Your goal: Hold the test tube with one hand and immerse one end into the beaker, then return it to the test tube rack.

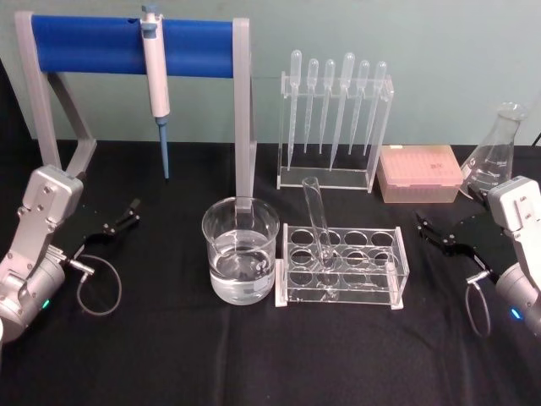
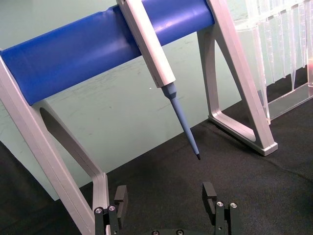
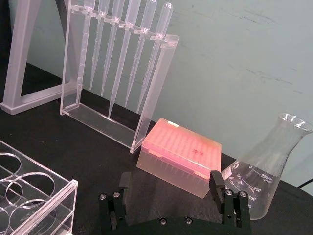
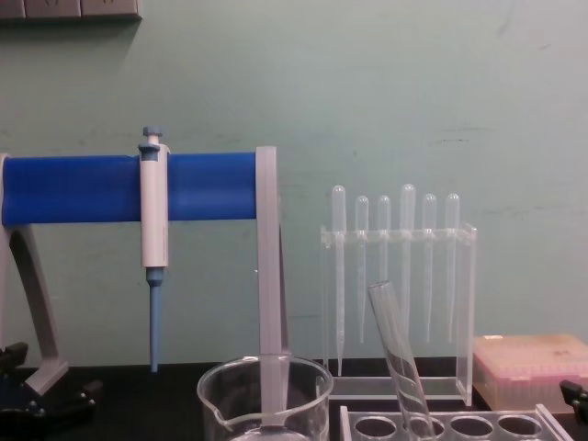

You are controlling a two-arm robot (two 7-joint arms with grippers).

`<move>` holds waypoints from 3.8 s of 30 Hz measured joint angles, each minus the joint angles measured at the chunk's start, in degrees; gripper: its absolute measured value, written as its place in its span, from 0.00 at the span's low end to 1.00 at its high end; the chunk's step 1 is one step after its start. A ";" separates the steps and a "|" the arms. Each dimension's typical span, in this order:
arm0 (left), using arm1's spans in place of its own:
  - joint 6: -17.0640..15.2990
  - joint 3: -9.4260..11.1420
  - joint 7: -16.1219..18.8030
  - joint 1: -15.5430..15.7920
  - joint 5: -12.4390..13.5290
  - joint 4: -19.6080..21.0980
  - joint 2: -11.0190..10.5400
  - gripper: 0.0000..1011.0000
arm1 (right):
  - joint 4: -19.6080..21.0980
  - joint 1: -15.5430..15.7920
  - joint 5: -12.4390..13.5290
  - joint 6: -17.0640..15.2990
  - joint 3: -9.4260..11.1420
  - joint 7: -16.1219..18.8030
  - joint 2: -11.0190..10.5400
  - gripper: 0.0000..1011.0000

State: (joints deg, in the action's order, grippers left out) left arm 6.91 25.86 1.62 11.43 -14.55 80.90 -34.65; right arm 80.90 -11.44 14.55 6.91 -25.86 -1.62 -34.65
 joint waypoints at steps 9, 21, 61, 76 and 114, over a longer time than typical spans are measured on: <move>0.00 0.00 0.00 0.00 0.00 0.00 0.00 0.99 | 0.00 0.00 0.00 0.00 0.00 0.00 0.00 0.99; 0.00 0.00 0.00 0.00 0.00 0.00 0.00 0.99 | 0.00 0.00 0.00 0.00 0.00 0.00 0.00 0.99; 0.00 0.00 0.00 0.00 0.00 0.00 0.00 0.99 | 22.03 6.21 6.76 -10.43 1.06 16.14 -4.84 0.99; 0.00 0.00 0.00 0.00 0.00 0.00 0.00 0.99 | 14.84 -2.92 3.29 -15.09 -3.45 21.53 3.46 0.99; 0.00 0.00 0.00 0.00 0.00 0.00 0.00 0.99 | 15.25 0.06 2.26 -15.91 2.91 23.50 9.26 0.23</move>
State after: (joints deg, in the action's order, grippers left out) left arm 6.91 25.86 1.62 11.43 -14.55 80.90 -34.64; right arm 96.15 -11.37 16.81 -8.99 -22.96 21.88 -25.38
